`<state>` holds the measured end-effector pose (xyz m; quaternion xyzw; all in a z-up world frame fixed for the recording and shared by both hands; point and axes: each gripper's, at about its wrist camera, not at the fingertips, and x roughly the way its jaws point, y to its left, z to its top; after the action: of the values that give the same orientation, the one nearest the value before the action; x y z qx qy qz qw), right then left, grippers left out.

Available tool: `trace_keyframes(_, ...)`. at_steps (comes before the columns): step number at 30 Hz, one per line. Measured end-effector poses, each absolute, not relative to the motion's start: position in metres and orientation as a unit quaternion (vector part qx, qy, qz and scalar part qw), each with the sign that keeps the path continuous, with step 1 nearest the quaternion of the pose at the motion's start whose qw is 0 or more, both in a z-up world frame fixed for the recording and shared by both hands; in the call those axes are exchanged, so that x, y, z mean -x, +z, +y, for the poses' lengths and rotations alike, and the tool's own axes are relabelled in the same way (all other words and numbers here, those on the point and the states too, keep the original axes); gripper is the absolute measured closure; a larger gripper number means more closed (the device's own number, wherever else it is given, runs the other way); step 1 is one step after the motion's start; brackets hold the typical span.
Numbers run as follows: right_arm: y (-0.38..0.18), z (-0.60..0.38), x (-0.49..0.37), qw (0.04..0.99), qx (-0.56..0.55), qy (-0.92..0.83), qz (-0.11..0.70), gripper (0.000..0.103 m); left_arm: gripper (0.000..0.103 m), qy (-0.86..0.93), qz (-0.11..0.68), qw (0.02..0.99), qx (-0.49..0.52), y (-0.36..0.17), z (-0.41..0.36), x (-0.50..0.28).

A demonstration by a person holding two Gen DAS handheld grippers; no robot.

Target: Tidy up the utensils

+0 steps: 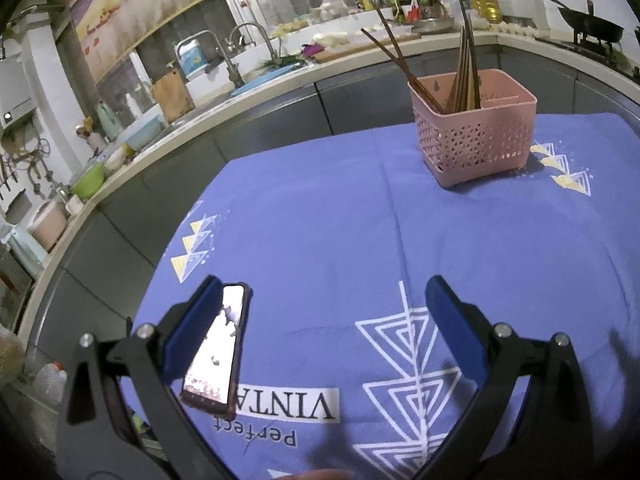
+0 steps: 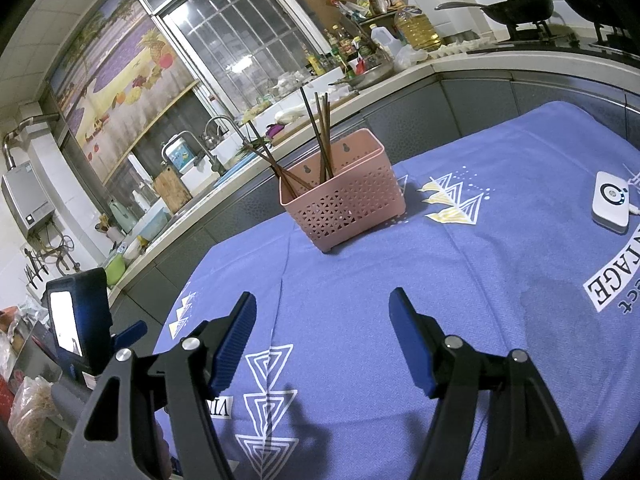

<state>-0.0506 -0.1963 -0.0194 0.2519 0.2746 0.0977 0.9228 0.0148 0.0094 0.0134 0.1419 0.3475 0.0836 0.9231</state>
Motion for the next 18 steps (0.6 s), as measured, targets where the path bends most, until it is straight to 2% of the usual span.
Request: trace_keyframes(18,-0.0198,-0.1947,0.0521,0.923,-0.252,0.097,0.275,0.034,0.006,0.077,0.353,0.924,-0.129,0.0135,0.0100,-0.0155)
